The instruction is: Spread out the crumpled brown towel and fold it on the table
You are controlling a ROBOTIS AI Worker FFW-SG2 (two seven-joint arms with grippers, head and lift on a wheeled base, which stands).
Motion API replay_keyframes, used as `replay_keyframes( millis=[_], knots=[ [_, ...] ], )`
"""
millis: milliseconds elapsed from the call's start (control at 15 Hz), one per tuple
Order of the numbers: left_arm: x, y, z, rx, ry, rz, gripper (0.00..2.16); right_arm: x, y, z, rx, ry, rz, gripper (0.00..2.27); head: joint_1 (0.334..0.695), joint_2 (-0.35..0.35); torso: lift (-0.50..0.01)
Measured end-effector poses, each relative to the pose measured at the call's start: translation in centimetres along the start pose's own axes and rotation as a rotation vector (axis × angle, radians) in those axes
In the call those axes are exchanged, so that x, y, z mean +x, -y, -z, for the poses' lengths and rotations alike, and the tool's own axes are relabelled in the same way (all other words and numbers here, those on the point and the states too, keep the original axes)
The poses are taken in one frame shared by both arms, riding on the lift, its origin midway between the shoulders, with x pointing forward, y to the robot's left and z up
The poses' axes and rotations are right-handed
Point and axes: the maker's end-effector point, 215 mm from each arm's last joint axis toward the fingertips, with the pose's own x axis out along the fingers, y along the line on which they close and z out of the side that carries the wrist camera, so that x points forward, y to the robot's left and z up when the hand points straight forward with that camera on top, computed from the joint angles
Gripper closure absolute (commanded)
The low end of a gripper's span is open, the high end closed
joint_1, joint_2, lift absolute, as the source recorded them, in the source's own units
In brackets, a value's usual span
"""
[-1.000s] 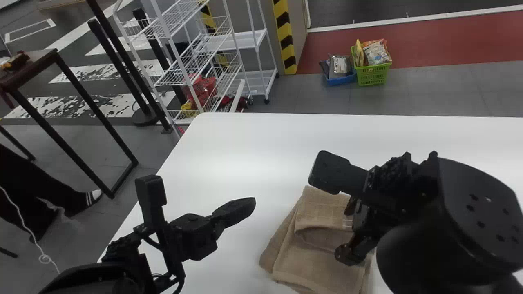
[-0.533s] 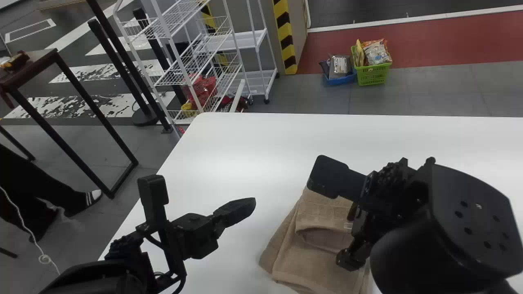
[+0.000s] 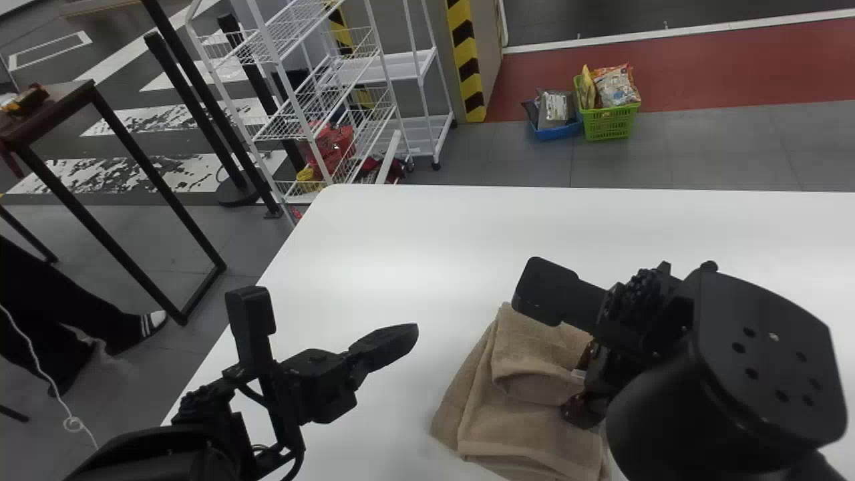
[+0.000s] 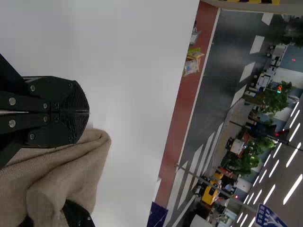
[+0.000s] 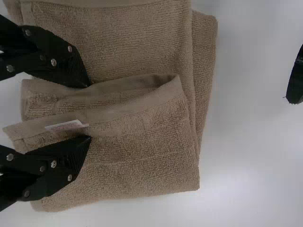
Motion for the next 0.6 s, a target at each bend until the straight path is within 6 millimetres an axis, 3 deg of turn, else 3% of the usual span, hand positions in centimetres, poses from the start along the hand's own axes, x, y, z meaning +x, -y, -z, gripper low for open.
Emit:
replay_keyframes(
  millis=[133, 200, 267, 333, 600],
  knots=[
    [-0.1, 0.0, -0.2, 0.003, 0.003, 0.000, 1.95, -0.4, 0.2, -0.3, 0.003, 0.011, 0.006, 1.32, 0.695, 0.350, -0.127],
    [-0.1, 0.0, -0.2, 0.003, 0.003, 0.000, 1.95, -0.8, 0.4, -0.6, 0.008, 0.021, 0.013, 0.94, 0.695, 0.350, -0.127],
    [-0.1, 0.0, -0.2, 0.003, 0.003, -0.002, 1.95, -1.3, 0.5, -0.9, 0.020, 0.030, 0.021, 0.40, 0.695, 0.350, -0.127],
    [-0.1, 0.0, -0.2, 0.001, 0.001, -0.003, 1.94, -1.8, 0.8, -1.1, 0.035, 0.039, 0.031, 0.14, 0.695, 0.350, -0.127],
    [0.0, 0.2, -0.1, 0.000, -0.003, -0.001, 1.95, -2.5, 0.9, -1.6, 0.040, 0.049, 0.049, 0.12, 0.695, 0.350, -0.127]
  ],
)
